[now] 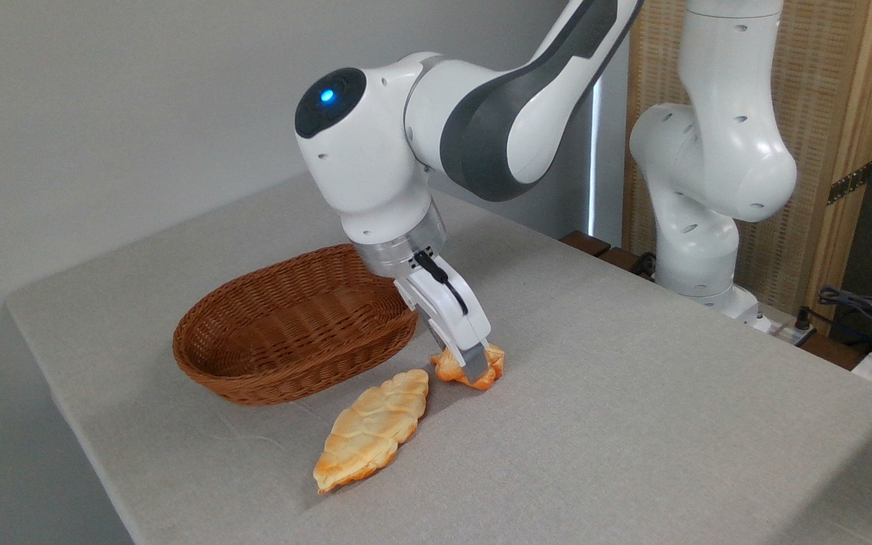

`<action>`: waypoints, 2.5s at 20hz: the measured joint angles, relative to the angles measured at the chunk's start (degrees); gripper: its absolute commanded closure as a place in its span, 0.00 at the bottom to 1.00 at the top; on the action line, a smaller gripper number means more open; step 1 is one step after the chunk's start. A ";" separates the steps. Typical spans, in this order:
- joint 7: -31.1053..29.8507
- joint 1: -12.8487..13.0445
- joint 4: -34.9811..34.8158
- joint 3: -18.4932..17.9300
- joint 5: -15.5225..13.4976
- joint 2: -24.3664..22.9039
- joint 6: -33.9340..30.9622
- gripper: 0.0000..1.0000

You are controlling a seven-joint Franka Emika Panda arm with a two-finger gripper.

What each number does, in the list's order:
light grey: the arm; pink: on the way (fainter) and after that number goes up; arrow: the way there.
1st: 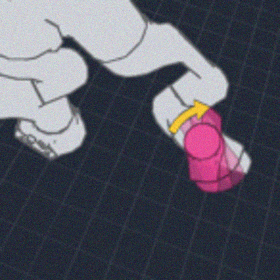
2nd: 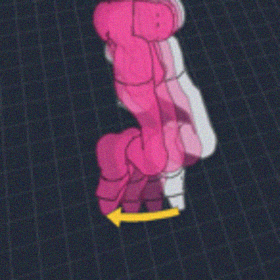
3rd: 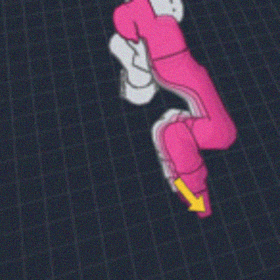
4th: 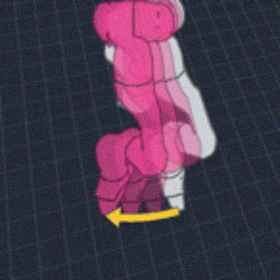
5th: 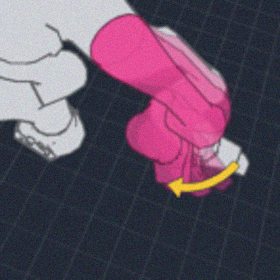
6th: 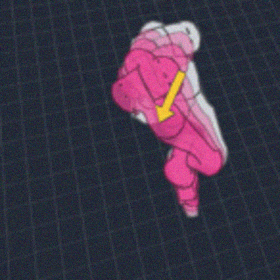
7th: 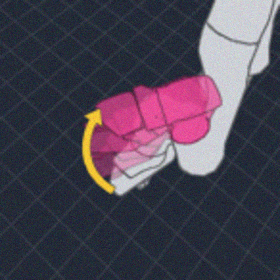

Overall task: Put bread into the basket
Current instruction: 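Close the gripper on the small round bread roll, then lift the roll and carry it over the wicker basket, then lower the roll into the basket and open the gripper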

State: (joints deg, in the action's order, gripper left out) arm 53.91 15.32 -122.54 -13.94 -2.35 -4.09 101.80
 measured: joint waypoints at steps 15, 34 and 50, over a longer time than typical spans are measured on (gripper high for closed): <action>0.00 -0.23 9.09 0.32 -8.82 -2.19 -3.96 0.48; -15.33 0.02 11.47 15.57 -7.55 1.01 7.63 0.00; -18.80 -3.45 14.16 14.96 -1.13 0.52 7.62 0.00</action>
State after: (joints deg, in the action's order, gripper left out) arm 35.11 11.87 -108.38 1.02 -3.48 -3.58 109.42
